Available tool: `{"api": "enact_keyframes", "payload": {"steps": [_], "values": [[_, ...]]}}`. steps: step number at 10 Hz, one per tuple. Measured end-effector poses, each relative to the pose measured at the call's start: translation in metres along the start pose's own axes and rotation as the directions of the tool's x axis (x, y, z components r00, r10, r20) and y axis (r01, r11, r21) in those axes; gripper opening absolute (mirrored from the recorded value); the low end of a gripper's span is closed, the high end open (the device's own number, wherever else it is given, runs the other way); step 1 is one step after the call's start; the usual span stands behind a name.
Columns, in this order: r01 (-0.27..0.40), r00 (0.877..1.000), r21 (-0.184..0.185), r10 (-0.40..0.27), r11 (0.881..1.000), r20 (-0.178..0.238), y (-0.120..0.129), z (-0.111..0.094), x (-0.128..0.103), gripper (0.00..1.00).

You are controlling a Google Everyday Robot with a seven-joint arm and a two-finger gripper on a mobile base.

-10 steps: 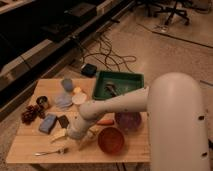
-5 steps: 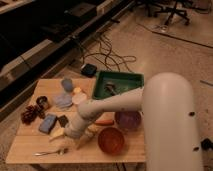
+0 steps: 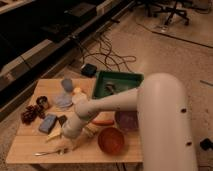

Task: Place fork in purple bowl

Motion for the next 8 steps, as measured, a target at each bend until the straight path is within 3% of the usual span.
{"api": "enact_keyframes", "payload": {"steps": [3, 8], "values": [[0.0, 1.0, 0.011, 0.0, 1.0, -0.023, 0.004, 0.008, 0.0, 0.78], [-0.039, 0.999, 0.047, 0.041, 0.998, -0.03, -0.006, 0.013, -0.001, 0.33]]}}
